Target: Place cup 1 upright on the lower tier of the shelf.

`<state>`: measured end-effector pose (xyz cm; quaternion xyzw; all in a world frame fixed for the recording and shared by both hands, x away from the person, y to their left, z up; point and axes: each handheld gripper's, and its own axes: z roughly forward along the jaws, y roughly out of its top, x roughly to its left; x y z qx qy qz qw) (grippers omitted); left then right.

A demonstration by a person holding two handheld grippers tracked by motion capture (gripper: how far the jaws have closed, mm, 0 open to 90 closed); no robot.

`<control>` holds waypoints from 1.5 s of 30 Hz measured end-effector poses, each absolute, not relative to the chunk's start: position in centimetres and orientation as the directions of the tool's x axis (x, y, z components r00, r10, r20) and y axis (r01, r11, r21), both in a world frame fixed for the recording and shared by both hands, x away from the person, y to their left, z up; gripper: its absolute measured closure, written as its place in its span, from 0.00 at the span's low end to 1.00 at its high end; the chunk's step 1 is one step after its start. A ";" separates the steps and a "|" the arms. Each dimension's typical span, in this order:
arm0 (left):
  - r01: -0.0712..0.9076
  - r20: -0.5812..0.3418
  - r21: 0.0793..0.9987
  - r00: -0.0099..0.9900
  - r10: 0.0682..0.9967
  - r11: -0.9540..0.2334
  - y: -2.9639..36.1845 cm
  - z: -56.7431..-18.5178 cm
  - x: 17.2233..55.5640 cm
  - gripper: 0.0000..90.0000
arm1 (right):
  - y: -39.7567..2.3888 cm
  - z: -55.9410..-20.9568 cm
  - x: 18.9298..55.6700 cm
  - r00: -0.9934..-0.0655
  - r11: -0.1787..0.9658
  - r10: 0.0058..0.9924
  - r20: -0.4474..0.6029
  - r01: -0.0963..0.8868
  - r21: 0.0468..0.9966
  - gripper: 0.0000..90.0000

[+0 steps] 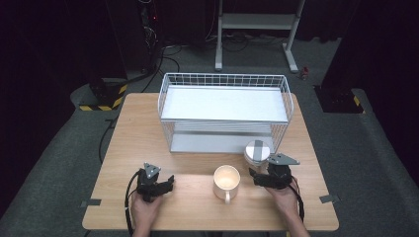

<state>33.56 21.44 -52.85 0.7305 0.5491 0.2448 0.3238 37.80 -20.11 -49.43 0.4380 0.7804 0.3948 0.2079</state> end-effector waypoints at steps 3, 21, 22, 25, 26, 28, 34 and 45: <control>0.643 0.002 0.743 0.275 0.961 -0.186 21.4 -52.9 33.6 0.25 | -19.9 -49.5 37.9 -0.527 0.291 0.849 0.033 0.520 0.803 0.15; 0.643 0.003 0.743 0.273 0.962 -0.185 21.4 -52.9 33.6 0.25 | -18.9 -49.6 39.5 -0.519 0.291 0.855 0.009 0.494 0.819 0.17; 0.643 0.003 0.743 0.273 0.962 -0.185 21.4 -52.9 33.6 0.25 | -18.9 -49.6 39.5 -0.519 0.291 0.855 0.009 0.494 0.819 0.17; 0.643 0.003 0.743 0.274 0.962 -0.186 21.4 -52.9 33.6 0.25 | -18.7 -49.7 39.6 -0.519 0.294 0.855 0.002 0.486 0.823 0.19; 0.643 0.003 0.743 0.273 0.962 -0.185 21.4 -52.9 33.6 0.25 | -18.6 -49.7 39.6 -0.521 0.298 0.854 -0.006 0.480 0.825 0.19; 0.643 0.004 0.743 0.273 0.962 -0.185 21.4 -52.9 33.6 0.25 | -18.6 -49.8 39.6 -0.520 0.296 0.854 -0.004 0.479 0.826 0.19; 0.642 0.002 0.745 0.269 0.963 -0.180 21.4 -52.9 33.6 0.25 | -18.5 -49.9 39.8 -0.527 0.302 0.850 -0.015 0.462 0.834 0.19; 0.642 0.001 0.745 0.268 0.963 -0.180 21.4 -52.9 33.6 0.25 | -18.4 -50.0 39.9 -0.533 0.307 0.846 -0.026 0.447 0.840 0.20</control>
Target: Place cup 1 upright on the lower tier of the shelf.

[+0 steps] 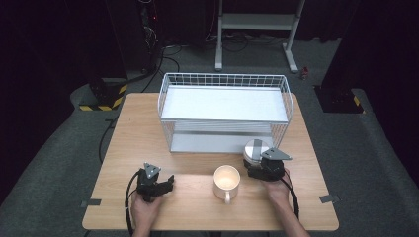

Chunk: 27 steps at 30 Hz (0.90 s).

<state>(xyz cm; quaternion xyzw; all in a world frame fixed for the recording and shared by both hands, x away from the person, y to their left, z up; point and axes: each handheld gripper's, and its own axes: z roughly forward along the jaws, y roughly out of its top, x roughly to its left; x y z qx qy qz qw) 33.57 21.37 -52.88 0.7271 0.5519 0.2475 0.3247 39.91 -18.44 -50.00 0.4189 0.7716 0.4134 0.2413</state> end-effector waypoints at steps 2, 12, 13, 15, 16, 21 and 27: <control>0.642 0.001 0.746 0.268 0.963 -0.180 21.4 -52.9 33.6 0.25 | -18.4 -50.0 39.9 -0.536 0.311 0.844 -0.030 0.442 0.841 0.20; 0.642 0.001 0.745 0.268 0.963 -0.180 21.4 -52.9 33.6 0.25 | -18.2 -50.1 39.8 -0.549 0.305 0.836 -0.024 0.427 0.851 0.20; 0.642 0.001 0.745 0.268 0.963 -0.180 21.4 -52.9 33.6 0.25 | -18.1 -50.1 39.8 -0.550 0.307 0.835 -0.026 0.426 0.851 0.20; 0.642 0.001 0.746 0.268 0.963 -0.180 21.4 -52.9 33.6 0.25 | -18.1 -50.0 39.8 -0.551 0.307 0.834 -0.028 0.421 0.854 0.20; 0.642 0.001 0.746 0.268 0.963 -0.180 21.4 -52.9 33.6 0.25 | -18.1 -49.9 39.8 -0.546 0.299 0.837 -0.020 0.426 0.854 0.20; 0.642 0.001 0.745 0.268 0.963 -0.180 21.4 -52.9 33.6 0.25 | -18.4 -49.7 40.0 -0.538 0.284 0.843 -0.009 0.430 0.857 0.20; 0.642 0.001 0.746 0.268 0.963 -0.179 21.4 -52.9 33.6 0.25 | -18.5 -49.2 40.3 -0.533 0.270 0.846 0.002 0.432 0.860 0.20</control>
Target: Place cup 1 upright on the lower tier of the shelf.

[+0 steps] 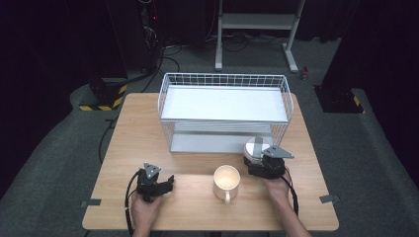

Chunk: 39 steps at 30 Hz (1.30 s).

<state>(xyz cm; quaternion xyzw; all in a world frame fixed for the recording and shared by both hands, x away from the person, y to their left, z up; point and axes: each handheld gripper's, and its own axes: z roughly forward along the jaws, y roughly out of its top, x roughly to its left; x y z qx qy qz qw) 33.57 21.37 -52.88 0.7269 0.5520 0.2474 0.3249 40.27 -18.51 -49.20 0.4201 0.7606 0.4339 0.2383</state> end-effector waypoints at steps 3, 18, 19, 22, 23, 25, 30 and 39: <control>0.642 0.001 0.745 0.269 0.963 -0.180 21.4 -52.9 33.6 0.25 | -18.4 -49.0 40.5 -0.533 0.268 0.846 0.005 0.434 0.860 0.20; 0.645 0.006 0.740 0.275 0.961 -0.190 21.4 -52.8 33.6 0.25 | -17.8 -48.4 42.5 -0.515 0.258 0.857 0.020 0.463 0.848 0.20; 0.645 0.006 0.741 0.276 0.961 -0.190 21.4 -52.8 33.6 0.25 | -17.7 -48.4 42.6 -0.516 0.260 0.856 0.018 0.460 0.849 0.20; 0.645 0.007 0.740 0.276 0.961 -0.190 21.5 -52.8 33.6 0.25 | -17.4 -48.3 43.0 -0.510 0.251 0.860 0.029 0.471 0.846 0.20; 0.645 0.006 0.740 0.276 0.961 -0.190 21.4 -52.8 33.6 0.25 | -17.3 -48.3 43.2 -0.513 0.256 0.858 0.024 0.469 0.845 0.20; 0.645 0.007 0.741 0.276 0.961 -0.190 21.4 -52.8 33.6 0.25 | -17.3 -48.3 43.4 -0.516 0.262 0.856 0.018 0.465 0.846 0.20; 0.643 0.004 0.743 0.274 0.962 -0.186 21.4 -52.9 33.6 0.25 | -16.8 -48.2 43.9 -0.505 0.256 0.863 0.025 0.479 0.840 0.20; 0.645 0.007 0.740 0.276 0.961 -0.190 21.4 -52.8 33.6 0.25 | -16.5 -48.3 44.7 -0.501 0.276 0.865 -0.005 0.468 0.840 0.21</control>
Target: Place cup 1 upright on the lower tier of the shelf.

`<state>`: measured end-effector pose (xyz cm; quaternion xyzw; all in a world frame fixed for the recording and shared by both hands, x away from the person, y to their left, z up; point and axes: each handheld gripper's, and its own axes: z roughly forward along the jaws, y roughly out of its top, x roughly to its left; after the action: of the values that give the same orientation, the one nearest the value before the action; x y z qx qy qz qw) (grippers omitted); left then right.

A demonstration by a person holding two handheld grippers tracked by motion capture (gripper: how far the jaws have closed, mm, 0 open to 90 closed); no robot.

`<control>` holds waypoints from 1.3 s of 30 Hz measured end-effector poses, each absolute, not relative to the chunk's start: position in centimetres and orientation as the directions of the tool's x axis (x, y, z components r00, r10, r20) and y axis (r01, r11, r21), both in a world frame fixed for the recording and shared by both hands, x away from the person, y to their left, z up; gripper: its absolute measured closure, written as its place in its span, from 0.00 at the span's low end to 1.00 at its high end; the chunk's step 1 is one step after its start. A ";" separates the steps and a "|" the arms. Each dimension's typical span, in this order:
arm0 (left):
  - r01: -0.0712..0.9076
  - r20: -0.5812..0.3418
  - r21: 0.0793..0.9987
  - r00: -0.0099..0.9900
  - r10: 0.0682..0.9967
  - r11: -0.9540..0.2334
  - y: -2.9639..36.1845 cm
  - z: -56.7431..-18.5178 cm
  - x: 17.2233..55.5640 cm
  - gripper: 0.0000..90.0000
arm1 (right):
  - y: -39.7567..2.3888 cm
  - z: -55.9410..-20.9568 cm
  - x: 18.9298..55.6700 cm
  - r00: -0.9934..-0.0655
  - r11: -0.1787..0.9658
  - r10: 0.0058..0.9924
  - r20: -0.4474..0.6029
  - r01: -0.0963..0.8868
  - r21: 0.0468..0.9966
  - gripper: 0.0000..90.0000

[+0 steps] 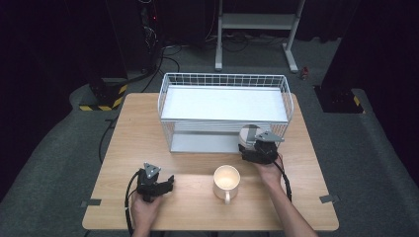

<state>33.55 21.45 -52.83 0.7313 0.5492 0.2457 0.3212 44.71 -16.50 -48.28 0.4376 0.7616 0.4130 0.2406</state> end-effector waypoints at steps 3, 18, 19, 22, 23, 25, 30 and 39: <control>0.644 0.006 0.741 0.276 0.961 -0.190 21.5 -52.8 33.6 0.25 | -16.3 -48.2 45.0 -0.490 0.268 0.872 0.005 0.484 0.833 0.21; 0.643 0.004 0.744 0.272 0.962 -0.185 21.4 -52.9 33.6 0.25 | -16.4 -48.4 46.0 -0.488 0.271 0.873 -0.014 0.460 0.845 0.21; 0.643 0.004 0.743 0.273 0.962 -0.186 21.4 -52.9 33.6 0.25 | -16.4 -48.4 46.0 -0.488 0.271 0.873 -0.014 0.461 0.845 0.20; 0.643 0.005 0.743 0.273 0.962 -0.186 21.4 -52.9 33.6 0.25 | -16.4 -48.4 46.1 -0.485 0.267 0.874 -0.010 0.463 0.846 0.20; 0.642 0.005 0.744 0.272 0.962 -0.186 21.4 -52.9 33.6 0.25 | -16.4 -48.4 46.1 -0.486 0.267 0.874 -0.011 0.461 0.846 0.20; 0.643 0.005 0.743 0.273 0.962 -0.186 21.4 -52.9 33.6 0.25 | -16.5 -48.4 46.1 -0.487 0.266 0.874 -0.008 0.464 0.845 0.20; 0.643 0.005 0.743 0.272 0.962 -0.186 21.4 -52.9 33.6 0.25 | -16.5 -48.4 46.0 -0.486 0.262 0.874 -0.004 0.463 0.847 0.19; 0.643 0.005 0.743 0.273 0.962 -0.186 21.4 -52.9 33.6 0.25 | -16.8 -48.2 45.9 -0.482 0.248 0.876 0.012 0.471 0.846 0.15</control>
<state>33.62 21.43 -52.86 0.7294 0.5500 0.2472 0.3231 45.90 -16.82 -48.15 0.4480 0.7520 0.4188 0.2415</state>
